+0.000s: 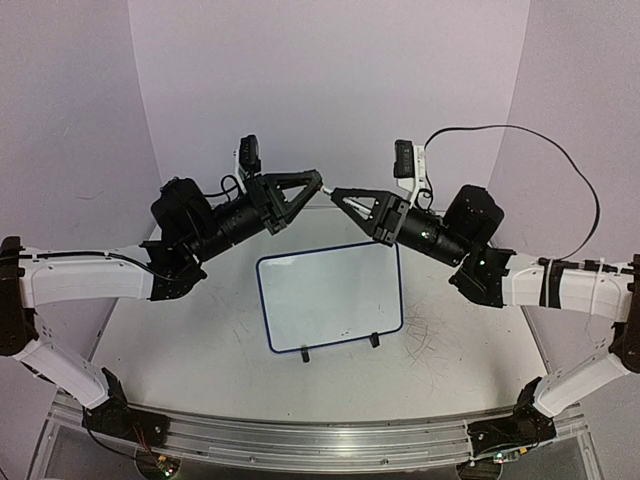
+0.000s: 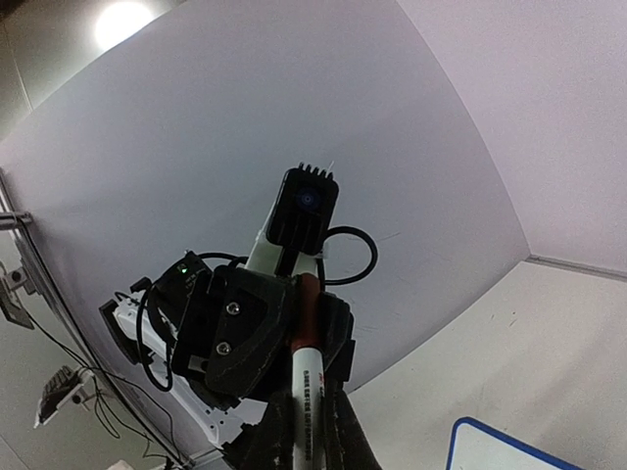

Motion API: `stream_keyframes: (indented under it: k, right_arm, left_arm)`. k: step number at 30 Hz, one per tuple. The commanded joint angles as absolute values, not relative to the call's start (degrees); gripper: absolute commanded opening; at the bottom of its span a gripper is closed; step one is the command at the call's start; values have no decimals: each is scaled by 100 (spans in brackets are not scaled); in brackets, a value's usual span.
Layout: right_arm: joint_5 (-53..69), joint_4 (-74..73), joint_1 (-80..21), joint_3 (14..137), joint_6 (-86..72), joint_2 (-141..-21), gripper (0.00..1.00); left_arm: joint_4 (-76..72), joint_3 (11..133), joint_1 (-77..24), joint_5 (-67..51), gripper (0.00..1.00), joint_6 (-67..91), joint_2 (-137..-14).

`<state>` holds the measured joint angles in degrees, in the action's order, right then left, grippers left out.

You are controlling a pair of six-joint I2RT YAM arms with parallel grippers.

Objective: Write a sentence on the whiteboard
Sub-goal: Open the pen cap from the whiteboard marker, then put down the pen cap at the corner of the board.

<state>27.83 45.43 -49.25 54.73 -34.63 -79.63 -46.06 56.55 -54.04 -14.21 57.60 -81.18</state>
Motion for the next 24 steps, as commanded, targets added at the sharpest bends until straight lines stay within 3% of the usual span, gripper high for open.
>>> stream_keyframes:
  k: [1,8,14,19,24]
  right_arm:
    - [2786,4833,-4945,5654,-3486,-7953,0]
    - [1910,4110,-4934,4741,-2768,-7087,0]
    - [649,2202,-4921,4174,-1520,-5874,0]
    - [-677,1041,-4922,4123,-816,-5061,0]
    - [-1391,469,-4922,4402,-527,-4935,0]
  left_arm:
    - [-4799,5718,-5444,-1542,0,5732,-8094]
    - [-4673,4984,-4437,-1702,0,5787,-7076]
    - [-1875,5275,-2818,-1944,0,4743,-5785]
    - [401,5681,-2628,-720,0,3759,-5460]
    - [1315,5331,-2628,-200,0,3597,-5636]
